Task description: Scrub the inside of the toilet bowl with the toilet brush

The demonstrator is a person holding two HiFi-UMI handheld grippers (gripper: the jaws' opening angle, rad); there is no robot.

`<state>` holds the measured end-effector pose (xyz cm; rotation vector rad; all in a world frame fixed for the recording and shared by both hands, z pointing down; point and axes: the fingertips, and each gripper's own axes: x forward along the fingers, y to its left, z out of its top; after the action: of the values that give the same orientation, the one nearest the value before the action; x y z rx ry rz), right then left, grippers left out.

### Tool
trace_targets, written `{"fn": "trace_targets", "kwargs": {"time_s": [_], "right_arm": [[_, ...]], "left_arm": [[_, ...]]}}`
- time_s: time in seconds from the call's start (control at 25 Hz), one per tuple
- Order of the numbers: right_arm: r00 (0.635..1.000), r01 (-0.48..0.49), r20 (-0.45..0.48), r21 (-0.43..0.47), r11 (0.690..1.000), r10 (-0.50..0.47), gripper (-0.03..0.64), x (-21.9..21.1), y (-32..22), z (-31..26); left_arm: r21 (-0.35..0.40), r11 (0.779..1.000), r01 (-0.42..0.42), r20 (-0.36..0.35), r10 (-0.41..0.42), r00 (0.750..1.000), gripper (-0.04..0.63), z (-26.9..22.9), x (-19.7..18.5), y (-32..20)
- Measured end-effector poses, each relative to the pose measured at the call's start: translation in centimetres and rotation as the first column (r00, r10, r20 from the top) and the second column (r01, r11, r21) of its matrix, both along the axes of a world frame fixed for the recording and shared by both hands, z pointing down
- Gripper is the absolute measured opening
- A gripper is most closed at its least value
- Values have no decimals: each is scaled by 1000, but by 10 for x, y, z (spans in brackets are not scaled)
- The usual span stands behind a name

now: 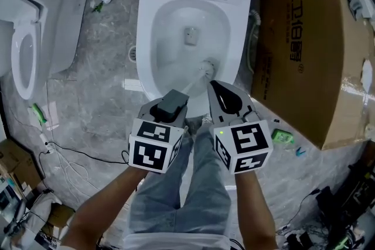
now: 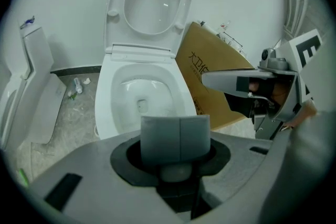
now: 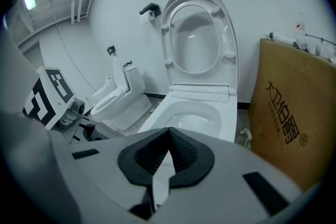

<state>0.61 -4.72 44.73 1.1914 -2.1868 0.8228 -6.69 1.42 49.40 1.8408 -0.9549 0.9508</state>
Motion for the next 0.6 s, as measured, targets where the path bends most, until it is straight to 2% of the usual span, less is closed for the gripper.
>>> {"fn": "trace_targets", "kwargs": {"time_s": [0.28, 0.6], "right_arm": [[1000, -16, -9, -4, 1000, 16, -2, 7, -5, 4], [1000, -7, -6, -10, 1000, 7, -2, 2, -4, 11]], "left_arm": [[32, 999, 20, -48, -19, 999, 153, 1, 12, -24], [34, 996, 78, -19, -77, 997, 153, 20, 5, -39]]}}
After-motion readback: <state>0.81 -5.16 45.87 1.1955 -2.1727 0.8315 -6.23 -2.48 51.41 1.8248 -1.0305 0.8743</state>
